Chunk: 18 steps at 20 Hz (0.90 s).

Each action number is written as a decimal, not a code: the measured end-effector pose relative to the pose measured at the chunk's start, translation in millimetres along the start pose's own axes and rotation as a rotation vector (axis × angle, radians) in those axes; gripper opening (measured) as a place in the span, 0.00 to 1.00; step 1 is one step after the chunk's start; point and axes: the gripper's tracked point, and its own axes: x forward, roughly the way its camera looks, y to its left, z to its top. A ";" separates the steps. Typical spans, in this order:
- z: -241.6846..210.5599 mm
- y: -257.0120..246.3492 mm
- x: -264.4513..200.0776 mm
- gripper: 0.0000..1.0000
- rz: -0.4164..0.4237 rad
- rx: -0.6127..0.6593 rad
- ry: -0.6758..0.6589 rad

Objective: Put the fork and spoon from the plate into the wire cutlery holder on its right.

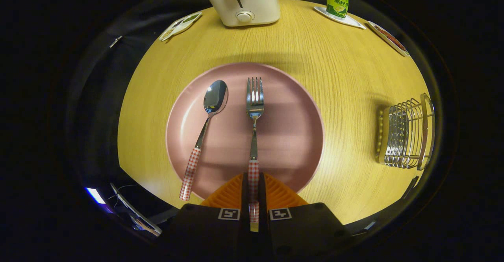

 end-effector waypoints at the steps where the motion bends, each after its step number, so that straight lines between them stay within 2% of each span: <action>1: 2.1 -1.8 -4.5 0.12 0.008 0.005 -0.015; 5: 8.5 -3.3 -32.0 0.12 0.093 -0.009 -0.071; 8: 16.3 -15.6 -69.2 0.12 0.141 -0.068 -0.126; 13: 33.6 -74.1 -132.6 0.12 0.068 -0.203 -0.188; 15: 34.4 -98.7 -153.2 0.12 0.036 -0.245 -0.174; 18: 24.2 -123.3 -181.6 0.12 0.041 -0.248 -0.106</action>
